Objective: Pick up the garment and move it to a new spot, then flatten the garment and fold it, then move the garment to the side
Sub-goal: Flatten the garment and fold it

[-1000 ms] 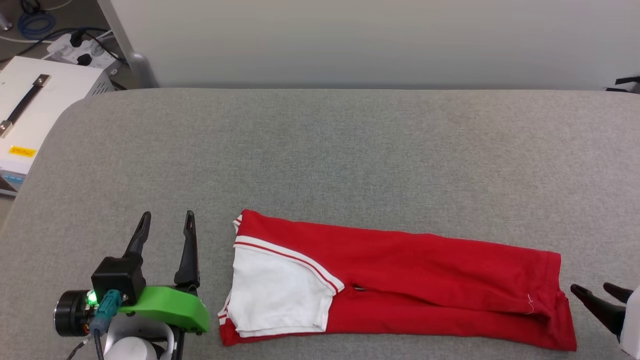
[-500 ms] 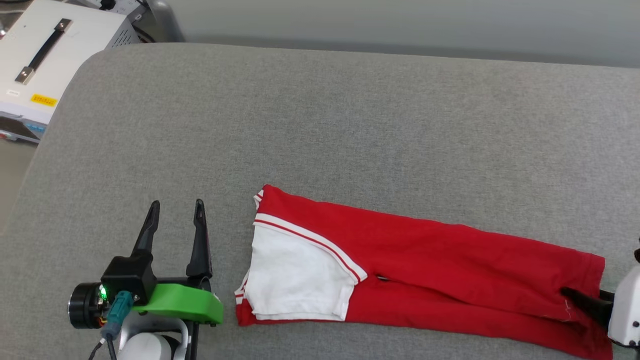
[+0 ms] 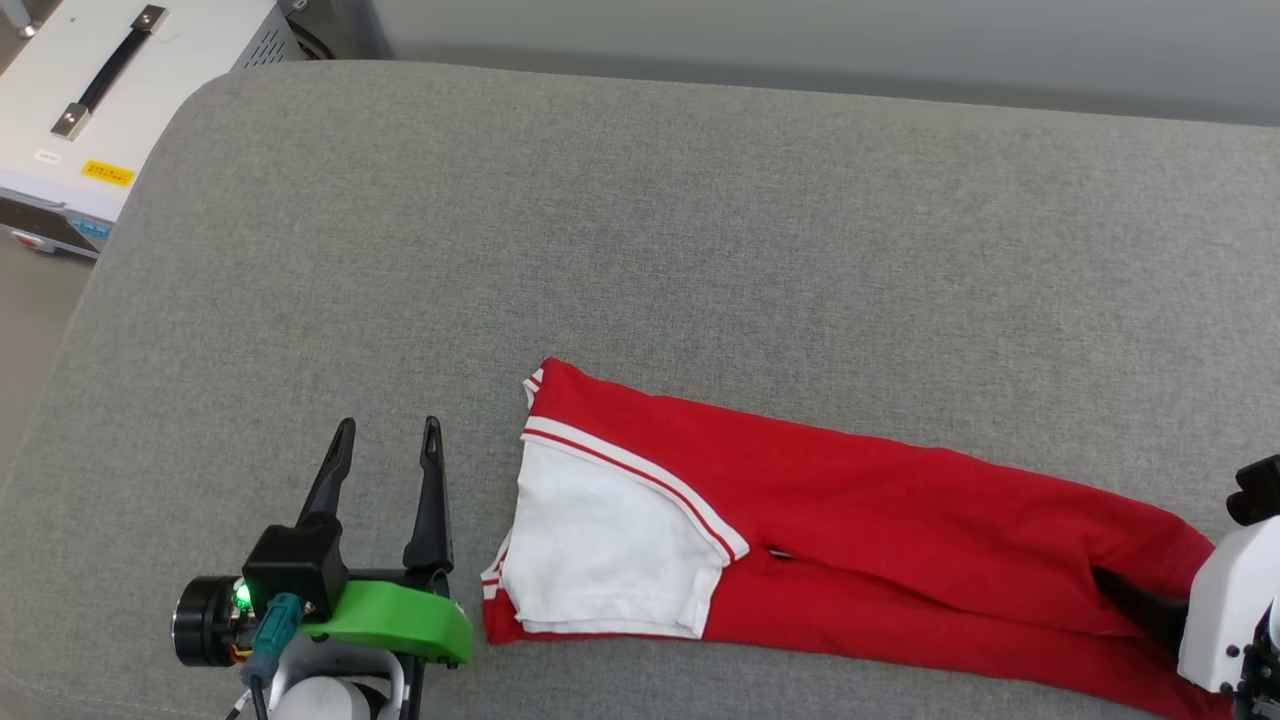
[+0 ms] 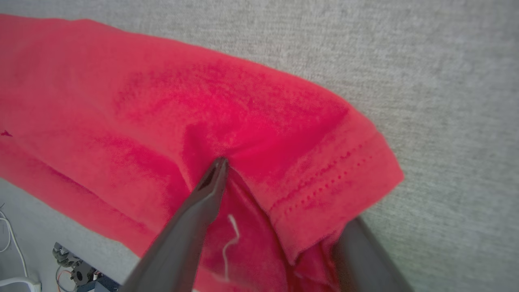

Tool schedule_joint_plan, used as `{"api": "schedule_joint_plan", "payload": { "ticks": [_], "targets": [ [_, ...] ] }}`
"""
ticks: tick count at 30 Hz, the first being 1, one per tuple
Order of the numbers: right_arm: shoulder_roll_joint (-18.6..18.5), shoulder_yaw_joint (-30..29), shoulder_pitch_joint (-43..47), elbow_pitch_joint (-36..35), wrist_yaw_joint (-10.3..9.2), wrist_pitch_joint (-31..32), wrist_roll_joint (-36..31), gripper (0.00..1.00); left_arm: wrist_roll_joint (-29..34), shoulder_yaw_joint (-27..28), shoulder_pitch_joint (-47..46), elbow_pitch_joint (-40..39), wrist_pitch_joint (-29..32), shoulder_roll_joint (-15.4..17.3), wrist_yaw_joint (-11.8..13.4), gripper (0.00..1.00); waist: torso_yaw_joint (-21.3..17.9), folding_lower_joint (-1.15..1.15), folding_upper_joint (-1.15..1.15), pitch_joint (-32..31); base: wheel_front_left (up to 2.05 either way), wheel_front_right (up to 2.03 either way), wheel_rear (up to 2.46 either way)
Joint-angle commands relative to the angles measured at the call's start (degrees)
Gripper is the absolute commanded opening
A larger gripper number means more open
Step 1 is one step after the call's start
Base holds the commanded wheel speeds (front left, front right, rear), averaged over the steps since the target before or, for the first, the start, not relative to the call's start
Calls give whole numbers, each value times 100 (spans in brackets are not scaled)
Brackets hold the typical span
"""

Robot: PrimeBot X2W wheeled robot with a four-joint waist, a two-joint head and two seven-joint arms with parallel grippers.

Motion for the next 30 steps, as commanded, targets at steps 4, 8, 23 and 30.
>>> {"api": "schedule_joint_plan", "payload": {
  "ticks": [4,8,23,30],
  "targets": [
    [-23,83,61,323,29,-438,40,0,294,371,284,-53,-34,-215,-265,100,-134,0,0,-245,0,0,0],
    [-187,-90,110,411,29,-543,53,0,365,489,365,-94,-34,-273,-356,100,-187,0,0,-360,0,0,0],
    [-790,-818,156,1122,29,-639,-162,0,638,591,520,-58,-34,-354,-533,100,-245,0,0,-671,0,0,0],
    [-725,-859,428,369,29,-483,89,0,682,608,650,-34,-34,-368,-572,100,-268,0,0,-825,0,0,0]
  ]
}}
